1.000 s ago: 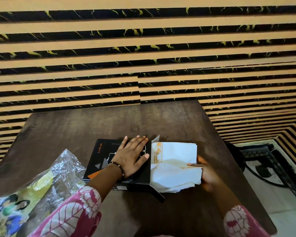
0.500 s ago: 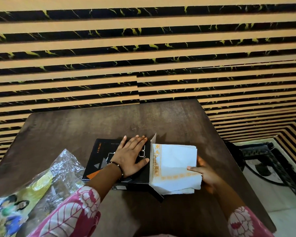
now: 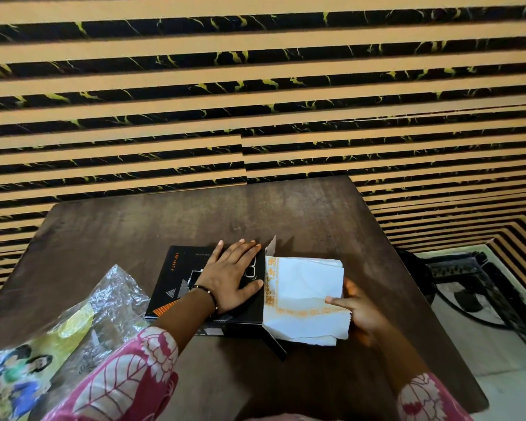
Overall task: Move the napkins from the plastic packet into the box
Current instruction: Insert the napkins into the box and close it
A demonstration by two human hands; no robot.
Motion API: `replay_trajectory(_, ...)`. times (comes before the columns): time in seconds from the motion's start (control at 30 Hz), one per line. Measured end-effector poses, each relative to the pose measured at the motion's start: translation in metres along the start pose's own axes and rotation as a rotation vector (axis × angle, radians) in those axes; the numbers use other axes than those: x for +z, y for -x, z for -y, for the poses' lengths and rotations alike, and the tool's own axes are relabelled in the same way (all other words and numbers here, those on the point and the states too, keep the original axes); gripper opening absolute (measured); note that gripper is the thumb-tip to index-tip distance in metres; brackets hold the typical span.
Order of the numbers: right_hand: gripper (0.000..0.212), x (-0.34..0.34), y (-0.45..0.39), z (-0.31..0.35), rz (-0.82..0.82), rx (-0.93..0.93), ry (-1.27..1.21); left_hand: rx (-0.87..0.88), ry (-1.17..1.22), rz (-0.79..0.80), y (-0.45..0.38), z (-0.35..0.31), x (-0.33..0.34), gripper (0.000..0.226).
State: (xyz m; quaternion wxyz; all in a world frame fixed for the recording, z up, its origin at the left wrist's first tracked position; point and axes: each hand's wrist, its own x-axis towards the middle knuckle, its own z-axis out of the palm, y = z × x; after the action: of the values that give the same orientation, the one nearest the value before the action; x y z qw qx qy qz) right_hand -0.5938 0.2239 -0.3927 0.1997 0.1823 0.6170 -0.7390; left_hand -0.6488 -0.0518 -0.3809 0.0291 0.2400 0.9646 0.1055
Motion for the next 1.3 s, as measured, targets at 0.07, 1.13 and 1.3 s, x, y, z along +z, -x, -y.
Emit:
replay_trajectory(0.07, 0.052, 0.004, 0.002, 0.001, 0.022, -0.03, -0.001, -0.002, -0.001, -0.003, 0.0, 0.0, 0.0, 0.079)
replay_trajectory(1.13, 0.026, 0.052, -0.007, 0.006, -0.305, 0.03, 0.408, -0.01, 0.005, -0.008, 0.0, -0.001, 0.0, 0.08)
replay_trajectory(1.3, 0.034, 0.055, 0.002, 0.012, -0.186, -0.068, 0.374, -0.004, 0.026, -0.022, -0.001, 0.0, 0.001, 0.08)
